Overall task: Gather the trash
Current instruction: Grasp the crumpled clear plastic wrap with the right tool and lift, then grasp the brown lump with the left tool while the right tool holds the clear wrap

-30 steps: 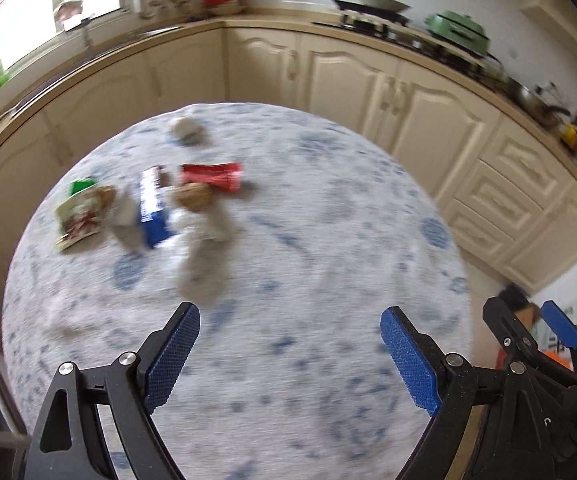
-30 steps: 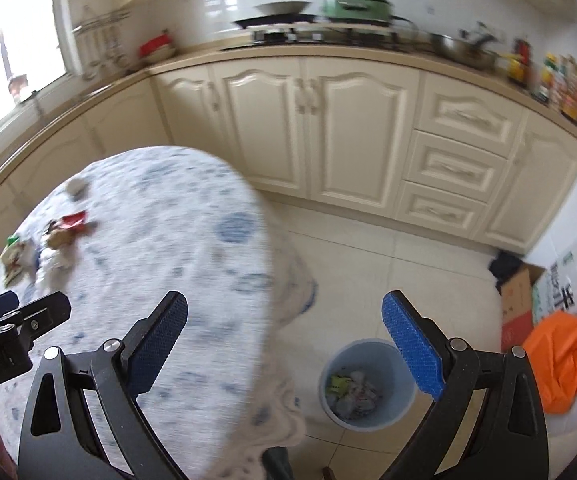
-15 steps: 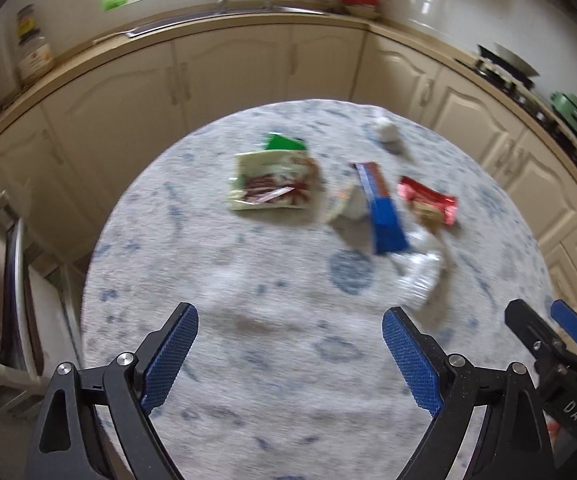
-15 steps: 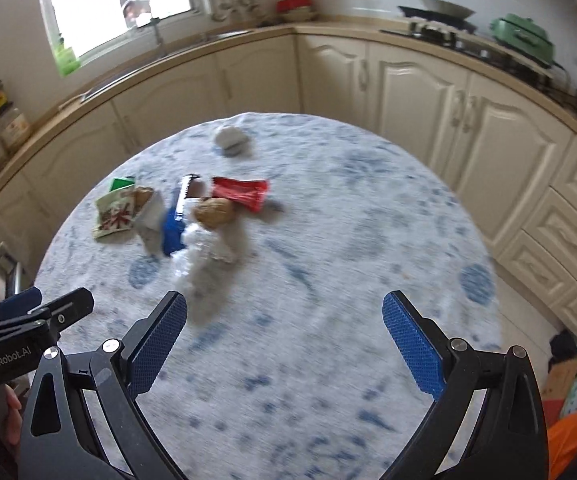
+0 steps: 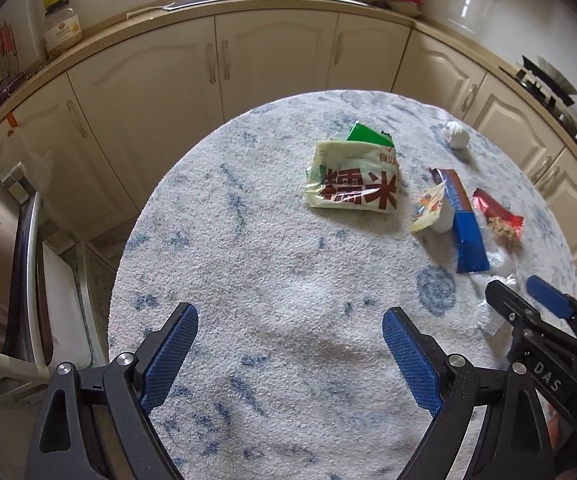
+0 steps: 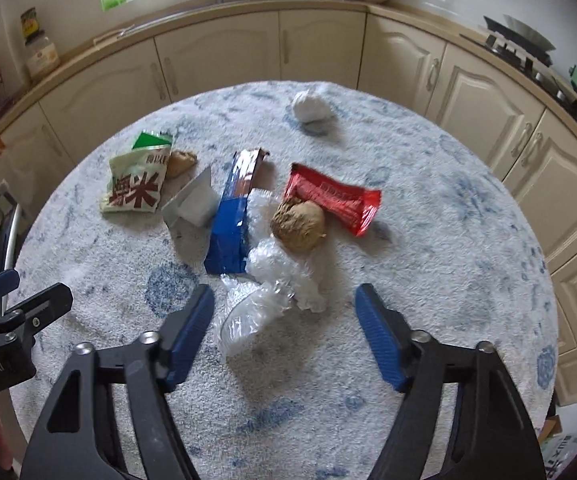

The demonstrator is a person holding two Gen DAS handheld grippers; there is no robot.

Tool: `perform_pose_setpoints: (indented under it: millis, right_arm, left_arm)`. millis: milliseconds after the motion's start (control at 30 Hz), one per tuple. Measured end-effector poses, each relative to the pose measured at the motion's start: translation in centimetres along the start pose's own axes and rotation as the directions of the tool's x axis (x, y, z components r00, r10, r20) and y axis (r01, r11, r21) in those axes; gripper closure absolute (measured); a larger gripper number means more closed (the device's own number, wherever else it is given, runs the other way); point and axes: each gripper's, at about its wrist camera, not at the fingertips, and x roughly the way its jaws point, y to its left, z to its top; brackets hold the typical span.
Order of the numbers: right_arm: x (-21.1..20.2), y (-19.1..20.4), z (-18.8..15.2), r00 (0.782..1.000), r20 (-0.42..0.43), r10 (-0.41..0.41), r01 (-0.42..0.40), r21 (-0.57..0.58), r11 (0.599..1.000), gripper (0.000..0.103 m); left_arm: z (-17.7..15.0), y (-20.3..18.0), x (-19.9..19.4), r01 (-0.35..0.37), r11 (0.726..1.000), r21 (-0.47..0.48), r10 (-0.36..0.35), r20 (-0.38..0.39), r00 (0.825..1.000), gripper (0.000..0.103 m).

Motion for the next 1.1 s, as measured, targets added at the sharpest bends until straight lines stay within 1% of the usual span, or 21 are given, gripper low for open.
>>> perform_pose_setpoints:
  millis: [33,67,133,233,367,433,467,500,533,567,600,633,700,833,900,967,1000,1033,1100]
  right_arm:
    - [0.1,-0.2,-0.2,1.000,-0.006,0.029,-0.029,0.008,1.000,0.070]
    - [0.1,-0.5,-0.6,0.997,-0.005,0.078,-0.078,0.024,0.997,0.074]
    - [-0.4,-1.0,-1.4,0.995,0.009,0.103,-0.103,0.033,0.994,0.093]
    - [-1.6,-1.4,-3.0,0.991,0.018,0.133,-0.134,0.028,0.991,0.095]
    - [-4.0,-2.0,-5.1,0.985,0.024,0.173,-0.174,0.016,0.985,0.096]
    - [-5.3,-2.4,-6.2,0.986,0.022,0.168,-0.168,0.005,0.986,0.093]
    - [-5.7,-2.5,-6.5,0.989,0.024,0.147,-0.147,0.003,0.989,0.093]
    - [-6.1,-2.7,-6.8,0.993,0.029,0.114,-0.114,0.004,0.993,0.084]
    - [-6.4,-2.9,-6.9,0.996,0.041,0.078,-0.078,0.005,0.997,0.057]
    - [-6.6,-3.1,-6.8,0.997,0.058,0.058,-0.059,0.006,0.998,0.038]
    - [-6.7,-3.4,-6.6,0.995,0.089,0.035,-0.036,0.014,0.999,0.009]
    - [-6.7,-3.6,-6.2,0.994,0.112,0.007,-0.010,0.027,1.000,0.005]
    - [-6.2,-3.5,-5.3,0.993,0.115,-0.004,0.002,0.023,1.000,0.005]
    - [-4.2,-2.4,-4.2,0.996,0.084,-0.021,0.024,-0.034,0.999,0.009]
    - [-3.3,-1.7,-4.4,0.998,0.064,-0.014,0.019,-0.072,0.997,0.014]
    - [-2.3,-1.2,-4.8,0.999,0.037,-0.003,0.007,-0.110,0.994,0.033]
    - [-2.0,-1.1,-5.1,1.000,0.028,0.011,-0.007,-0.114,0.993,0.056]
    - [-2.1,-1.5,-5.1,0.999,0.041,0.033,-0.029,-0.094,0.995,0.072]
    - [-2.4,-2.3,-5.0,0.999,0.041,0.030,-0.027,-0.054,0.998,0.077]
  left_arm:
    - [0.0,0.0,0.3,0.002,1.000,0.000,-0.002,-0.006,1.000,0.012]
    - [-0.1,0.1,0.5,0.003,1.000,-0.001,-0.003,-0.008,1.000,0.012]
    - [-0.2,0.2,0.7,0.003,1.000,-0.004,-0.003,-0.013,1.000,0.012]
    - [-0.5,0.2,0.8,0.015,1.000,-0.004,-0.015,-0.020,1.000,0.012]
    - [-1.0,0.2,0.4,0.022,1.000,-0.008,-0.022,-0.018,1.000,0.012]
    - [-1.2,0.2,0.1,0.024,1.000,-0.007,-0.025,-0.015,1.000,0.012]
    - [-1.3,0.1,0.0,0.027,1.000,-0.006,-0.027,-0.015,1.000,0.012]
    - [-1.4,0.1,-0.1,0.030,1.000,-0.005,-0.030,-0.015,0.999,0.012]
    - [-1.4,0.0,-0.2,0.032,0.999,-0.005,-0.032,-0.014,0.999,0.012]
    - [-1.4,-0.2,-0.2,0.033,0.999,-0.004,-0.033,-0.013,0.999,0.012]
    - [-1.4,-0.3,-0.3,0.033,0.999,-0.003,-0.033,-0.013,0.999,0.012]
    - [-1.3,-0.6,-0.3,0.033,0.999,0.000,-0.033,-0.014,0.999,0.012]
    - [-1.1,-1.0,-0.3,0.041,0.999,0.007,-0.041,-0.016,0.999,0.012]
    - [-0.6,-2.0,-0.2,0.052,0.998,0.019,-0.052,-0.020,0.998,0.012]
    - [-0.3,-2.6,-0.2,0.053,0.998,0.025,-0.052,-0.019,0.998,0.012]
    - [0.1,-3.2,0.0,0.059,0.998,0.031,-0.058,-0.023,0.998,0.012]
    - [0.3,-3.6,0.1,0.064,0.997,0.033,-0.063,-0.027,0.998,0.012]
    - [0.5,-4.1,0.2,0.070,0.997,0.035,-0.069,-0.031,0.997,0.012]
    - [1.0,-5.0,0.3,0.077,0.996,0.046,-0.075,-0.037,0.996,0.012]
